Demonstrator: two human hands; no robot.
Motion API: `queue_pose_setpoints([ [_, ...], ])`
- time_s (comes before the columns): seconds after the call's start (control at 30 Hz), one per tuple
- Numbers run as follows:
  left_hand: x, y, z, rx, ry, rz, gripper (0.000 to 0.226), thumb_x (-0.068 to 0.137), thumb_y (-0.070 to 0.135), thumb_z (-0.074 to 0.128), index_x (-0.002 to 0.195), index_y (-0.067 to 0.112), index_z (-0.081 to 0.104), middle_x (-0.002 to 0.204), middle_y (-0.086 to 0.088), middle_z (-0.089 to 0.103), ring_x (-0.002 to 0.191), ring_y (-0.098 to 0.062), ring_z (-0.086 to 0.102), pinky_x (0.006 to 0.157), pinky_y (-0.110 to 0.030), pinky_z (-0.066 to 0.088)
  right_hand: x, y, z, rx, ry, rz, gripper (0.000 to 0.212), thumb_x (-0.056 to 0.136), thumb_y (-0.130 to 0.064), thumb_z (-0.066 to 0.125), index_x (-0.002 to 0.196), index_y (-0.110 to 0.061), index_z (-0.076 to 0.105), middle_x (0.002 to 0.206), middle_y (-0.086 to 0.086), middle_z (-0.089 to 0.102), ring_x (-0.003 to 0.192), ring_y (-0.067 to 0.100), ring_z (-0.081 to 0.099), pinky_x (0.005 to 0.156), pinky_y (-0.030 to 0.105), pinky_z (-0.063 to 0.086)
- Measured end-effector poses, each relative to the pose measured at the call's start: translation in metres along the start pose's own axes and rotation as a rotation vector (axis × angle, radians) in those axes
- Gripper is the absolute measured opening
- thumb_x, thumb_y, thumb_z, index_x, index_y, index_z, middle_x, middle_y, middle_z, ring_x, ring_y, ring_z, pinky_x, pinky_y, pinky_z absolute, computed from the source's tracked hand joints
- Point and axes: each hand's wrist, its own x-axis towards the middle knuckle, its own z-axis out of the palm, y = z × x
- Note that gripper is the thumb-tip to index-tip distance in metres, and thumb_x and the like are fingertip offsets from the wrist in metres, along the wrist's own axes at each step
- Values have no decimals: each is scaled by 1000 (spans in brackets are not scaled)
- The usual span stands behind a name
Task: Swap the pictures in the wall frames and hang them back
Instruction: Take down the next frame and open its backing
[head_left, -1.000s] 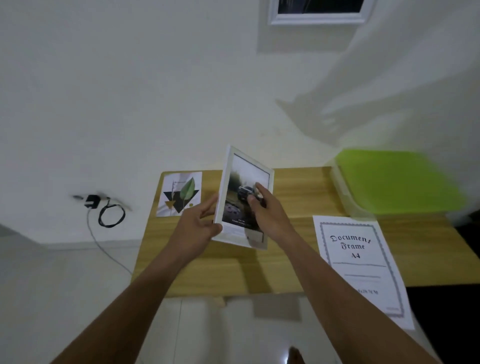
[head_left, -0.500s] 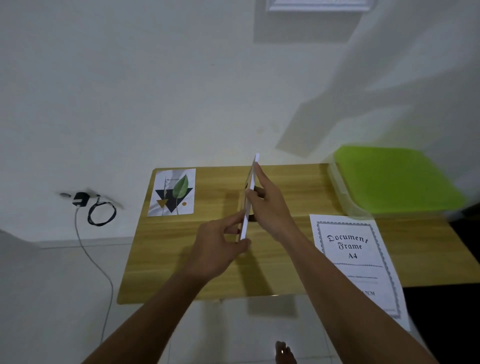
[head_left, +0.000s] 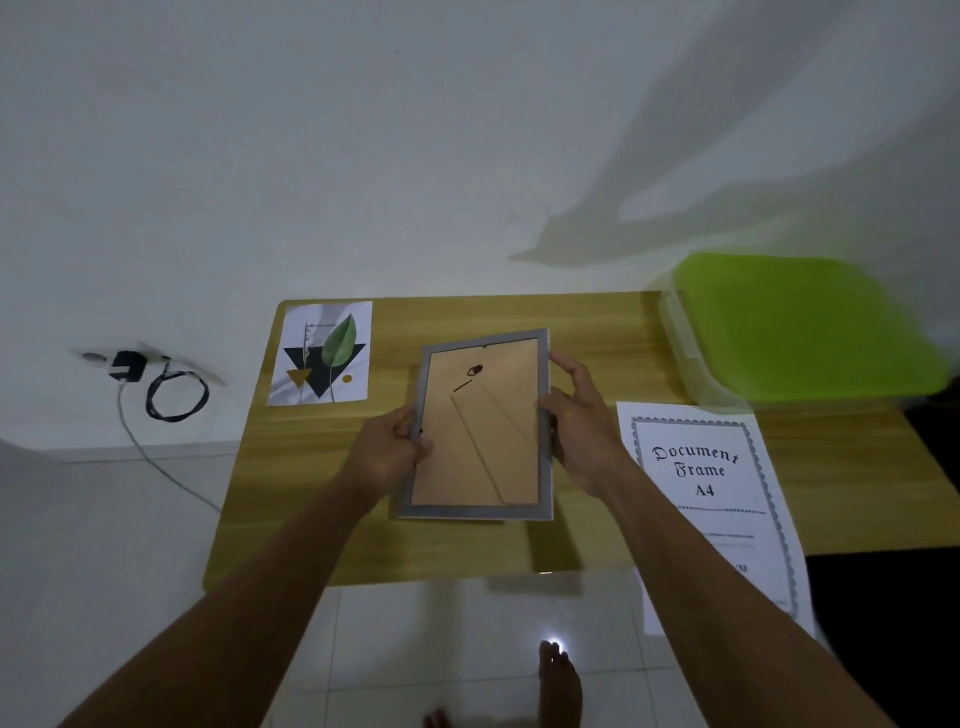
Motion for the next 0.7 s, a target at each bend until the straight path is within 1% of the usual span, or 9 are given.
queue_pose_setpoints([
  [0.03,4,-5,0,1,3,4,62,89,2,65,145,11,41,97,3,66,89,-14,63,79,-26,52,3,6,-2,-14,-3,24,54,96,-8,42,127,-51,48,84,13,57,78,27,47,67,40,40],
  [0.13,11,-18,3,99,64,32,69,82,12,75,144,12,43,117,-6,65,101,-19,62,89,-36,53,10,19,-8,-165,-26,34,56,96,-3,50,140,-38,43,100,6,63,84,24,59,71,35,48],
  [0.23,14,-29,9,208,127,113,71,77,13,80,140,9,48,114,-4,62,102,-16,56,85,-29,47,16,29,-12,-286,-51,36,67,93,5,55,149,-28,37,122,4,59,99,14,61,82,24,52],
  [0.33,21,-36,15,227,148,122,75,73,15,82,140,11,48,104,-2,62,100,-21,60,81,-27,44,26,38,-12,-377,-70,39,73,92,11,54,153,-22,31,112,-1,59,90,6,58,80,19,48],
  [0.4,27,-41,19,267,162,115,72,74,17,82,139,13,50,97,0,61,93,-19,60,79,-27,45,34,46,-12,-420,-71,44,76,90,17,51,153,-18,29,105,-7,57,86,6,57,81,23,47],
  [0.5,34,-45,25,322,171,122,69,76,17,80,138,16,51,93,1,62,88,-20,63,75,-26,46,44,53,-11,-509,-66,25,76,88,19,47,153,-18,30,111,-4,59,104,19,60,82,29,51],
  [0.6,43,-54,27,319,153,115,68,78,18,79,139,20,50,97,5,62,87,-14,60,67,-16,40,48,58,-8,-611,-76,7,74,90,15,47,153,-19,29,114,1,59,97,13,58,69,17,44],
  [0.67,48,-60,28,331,153,104,69,78,22,79,140,19,49,103,3,63,91,-14,59,71,-18,41,51,61,-8,-715,-58,-25,66,87,14,48,147,-15,42,115,4,60,97,14,56,64,15,38],
  [0.7,50,-62,28,346,160,95,71,77,24,80,141,18,49,107,1,63,94,-16,58,75,-21,41,53,63,-8,-771,-52,-58,55,83,15,47,131,-10,56,107,8,62,93,19,57,59,15,36],
])
